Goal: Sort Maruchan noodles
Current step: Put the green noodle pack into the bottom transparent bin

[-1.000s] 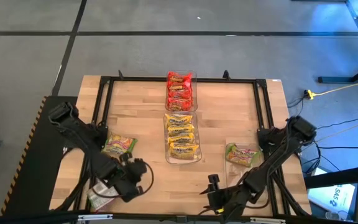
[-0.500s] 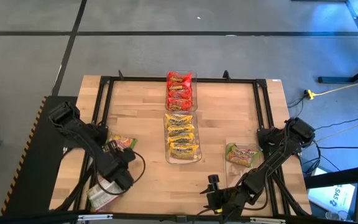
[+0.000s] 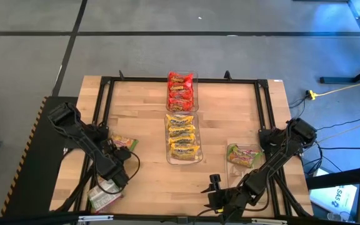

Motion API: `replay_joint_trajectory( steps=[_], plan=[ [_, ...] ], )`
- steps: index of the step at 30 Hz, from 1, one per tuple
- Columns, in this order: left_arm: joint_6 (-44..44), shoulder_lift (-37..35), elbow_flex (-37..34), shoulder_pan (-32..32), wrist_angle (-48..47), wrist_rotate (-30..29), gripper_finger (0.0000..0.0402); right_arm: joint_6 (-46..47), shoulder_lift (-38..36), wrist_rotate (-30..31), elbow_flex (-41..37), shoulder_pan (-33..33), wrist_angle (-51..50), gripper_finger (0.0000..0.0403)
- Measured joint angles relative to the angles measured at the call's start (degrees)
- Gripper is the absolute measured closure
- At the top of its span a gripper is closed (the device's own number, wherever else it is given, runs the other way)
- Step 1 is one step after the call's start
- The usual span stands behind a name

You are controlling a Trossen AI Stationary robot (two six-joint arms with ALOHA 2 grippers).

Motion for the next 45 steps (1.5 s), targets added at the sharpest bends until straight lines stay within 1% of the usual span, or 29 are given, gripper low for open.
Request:
replay_joint_trajectory(
  steps=[4,8,11,16,18,24,28,32,36,39,45],
  plan=[
    [1.04,0.00,-2.55,-0.15,3.34,-0.25,0.0223,0.00,-0.01,0.13,0.00,0.00,0.02,0.0188],
    [0.69,0.00,-3.85,-0.12,3.68,-2.57,0.0249,0.00,-0.02,1.12,0.00,0.00,0.04,0.0188],
    [0.74,0.00,-3.67,-0.12,3.68,-4.09,0.0289,0.24,-0.02,1.16,0.00,0.00,0.05,0.0188],
    [0.96,0.00,-2.20,-0.12,3.74,-6.73,0.0378,0.29,-0.02,1.16,0.00,0.00,0.09,0.0188],
    [1.13,0.00,-1.41,-0.12,3.84,-7.61,0.0394,0.32,-0.02,1.16,0.00,0.00,0.09,0.0188],
    [1.22,0.00,2.46,-0.12,3.65,-9.59,0.0399,1.31,-0.04,1.16,0.00,0.00,0.15,0.0188],
    [1.40,0.02,6.64,-0.12,3.49,-10.98,0.0400,1.33,-0.04,1.06,0.00,0.00,0.15,0.0188],
    [2.72,0.02,11.80,-0.13,4.84,-11.01,0.0401,1.47,-0.07,0.57,0.00,0.01,0.15,0.0188],
    [6.02,0.04,16.55,-0.78,10.30,-11.72,0.0401,2.58,-0.09,0.29,0.00,0.01,0.15,0.0188],
    [9.70,0.04,18.82,-1.17,15.99,-12.80,0.0401,2.99,-0.09,-0.20,0.00,0.00,0.16,0.0188],
    [17.09,0.33,19.48,-1.30,29.26,-15.36,0.0401,3.52,-0.09,-0.52,0.00,0.00,0.20,0.0188]
  ],
)
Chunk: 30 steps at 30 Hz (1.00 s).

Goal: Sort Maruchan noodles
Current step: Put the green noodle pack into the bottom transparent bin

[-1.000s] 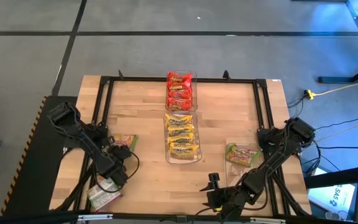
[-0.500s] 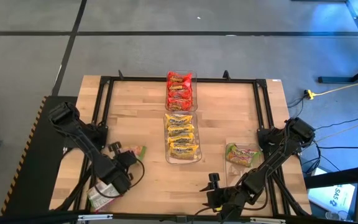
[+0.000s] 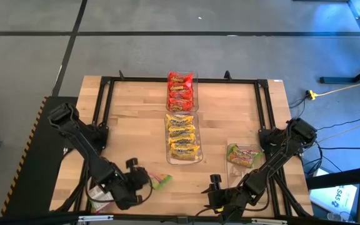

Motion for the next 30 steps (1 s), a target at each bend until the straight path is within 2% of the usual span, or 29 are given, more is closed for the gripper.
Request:
replay_joint_trajectory(
  steps=[9,14,21,25,30],
  plan=[
    [11.38,3.35,0.07,-0.46,22.41,-3.72,0.0401,7.11,0.00,-1.45,0.00,0.01,0.30,0.0188],
    [12.41,6.73,0.07,-0.72,27.84,-5.53,0.0401,8.65,0.00,-1.33,0.00,-0.09,3.93,0.0170],
    [12.18,12.27,0.07,-0.08,34.76,-6.35,0.0401,0.90,0.77,8.72,0.14,-1.30,17.41,0.0108],
    [12.27,13.20,0.04,1.21,37.90,-7.63,0.0401,-6.86,4.36,6.49,0.20,-3.30,26.42,0.0096],
    [14.33,13.22,0.04,1.65,40.00,-8.07,0.0402,-7.76,7.90,3.42,0.16,-6.68,27.67,0.0096]
  ],
)
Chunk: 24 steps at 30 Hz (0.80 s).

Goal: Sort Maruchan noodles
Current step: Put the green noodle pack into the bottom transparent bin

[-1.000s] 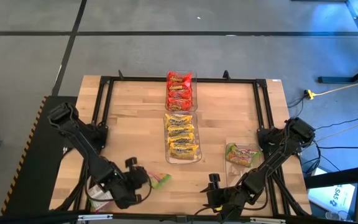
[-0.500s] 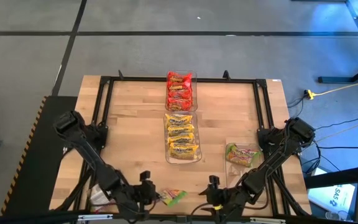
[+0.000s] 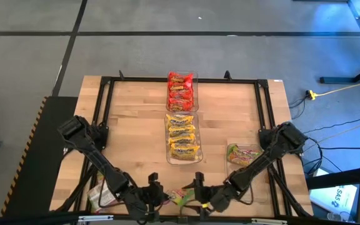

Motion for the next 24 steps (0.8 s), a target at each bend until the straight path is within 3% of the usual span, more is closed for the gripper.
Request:
replay_joint_trajectory(
  steps=[5,12,17,24],
  plan=[
    [2.38,0.00,0.00,0.13,2.18,-0.59,0.0402,0.15,1.58,-2.99,-0.05,-1.43,1.01,0.0123],
    [2.33,0.00,0.00,0.25,2.67,-0.53,0.0399,-2.24,1.57,-2.56,-0.05,-1.19,1.75,0.0228],
    [1.81,-0.31,-0.02,0.71,3.31,0.95,0.0367,-3.73,1.58,-3.04,-0.05,-1.12,1.67,0.0286],
    [0.00,-3.67,-0.07,0.39,-0.01,2.81,0.0315,-4.98,0.97,-3.01,-0.05,-1.14,0.08,0.0301]
  ],
)
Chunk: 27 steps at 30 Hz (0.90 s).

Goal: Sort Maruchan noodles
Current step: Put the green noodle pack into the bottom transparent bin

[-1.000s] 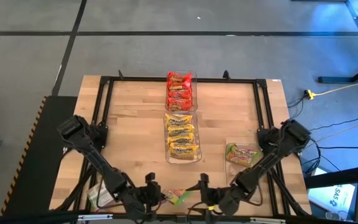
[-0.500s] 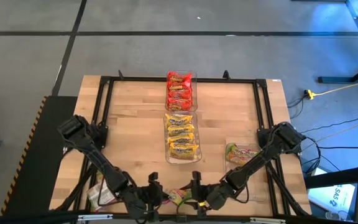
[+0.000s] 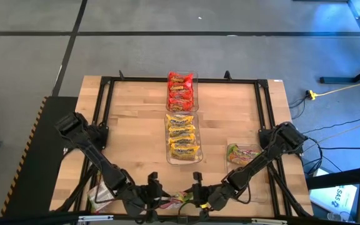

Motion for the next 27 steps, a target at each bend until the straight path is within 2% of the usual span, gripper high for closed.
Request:
replay_joint_trajectory(
  steps=[3,6,10,14,17,21,27],
  plan=[
    [-2.25,-2.64,0.02,-1.86,-4.19,-2.60,0.0313,0.22,-1.86,-0.17,-0.02,0.61,-4.72,0.0300],
    [-4.05,-3.35,0.01,-4.99,-7.84,-6.46,0.0315,0.27,-4.52,2.68,-0.02,1.84,-9.18,0.0305],
    [-6.94,-3.60,0.00,-8.76,-8.30,-11.96,0.0316,0.22,-6.49,5.03,0.00,3.82,-12.62,0.0304],
    [-8.04,-3.60,0.00,-9.99,-5.87,-14.65,0.0316,0.20,-7.97,4.65,0.00,5.12,-15.11,0.0301],
    [-4.15,-3.60,0.00,-9.90,-0.19,-16.93,0.0316,0.13,-8.38,4.98,-0.01,5.69,-16.88,0.0302],
    [-2.33,-3.60,0.00,-8.19,4.12,-16.59,0.0314,0.03,-8.77,5.14,-0.02,5.66,-18.14,0.0302],
    [-9.04,-4.37,0.04,-5.25,4.18,-11.95,0.0272,0.15,-10.09,5.79,1.73,6.23,-26.29,0.0302]
  ],
)
